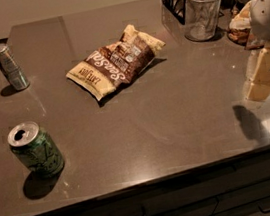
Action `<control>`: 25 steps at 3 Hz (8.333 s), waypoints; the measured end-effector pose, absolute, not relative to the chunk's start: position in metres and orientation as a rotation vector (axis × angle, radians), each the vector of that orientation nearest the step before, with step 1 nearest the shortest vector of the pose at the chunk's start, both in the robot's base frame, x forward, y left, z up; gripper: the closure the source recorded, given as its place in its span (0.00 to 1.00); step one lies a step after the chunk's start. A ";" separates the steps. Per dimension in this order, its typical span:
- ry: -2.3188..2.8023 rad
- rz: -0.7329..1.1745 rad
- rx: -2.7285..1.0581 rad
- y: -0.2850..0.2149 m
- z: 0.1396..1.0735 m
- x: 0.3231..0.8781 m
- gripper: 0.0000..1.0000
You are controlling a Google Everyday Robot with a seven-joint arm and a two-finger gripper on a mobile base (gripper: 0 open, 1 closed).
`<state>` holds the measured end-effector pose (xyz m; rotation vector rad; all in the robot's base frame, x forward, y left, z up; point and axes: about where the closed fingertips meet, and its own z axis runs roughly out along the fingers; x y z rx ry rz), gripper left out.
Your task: Move brown chip bag near green can
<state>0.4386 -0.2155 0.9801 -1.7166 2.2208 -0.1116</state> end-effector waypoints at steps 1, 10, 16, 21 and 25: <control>2.212 -0.112 -1.701 -0.209 0.980 0.449 0.00; 2.317 0.044 -1.340 -0.094 0.906 0.701 0.00; 2.288 0.235 -1.495 -0.053 0.887 0.697 0.64; 2.111 0.532 -1.751 -0.009 0.904 0.546 0.83; 2.091 0.550 -1.800 0.007 0.897 0.533 0.00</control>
Offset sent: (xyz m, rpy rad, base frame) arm 0.0490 0.0370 -0.0082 0.0614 -0.0135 0.0062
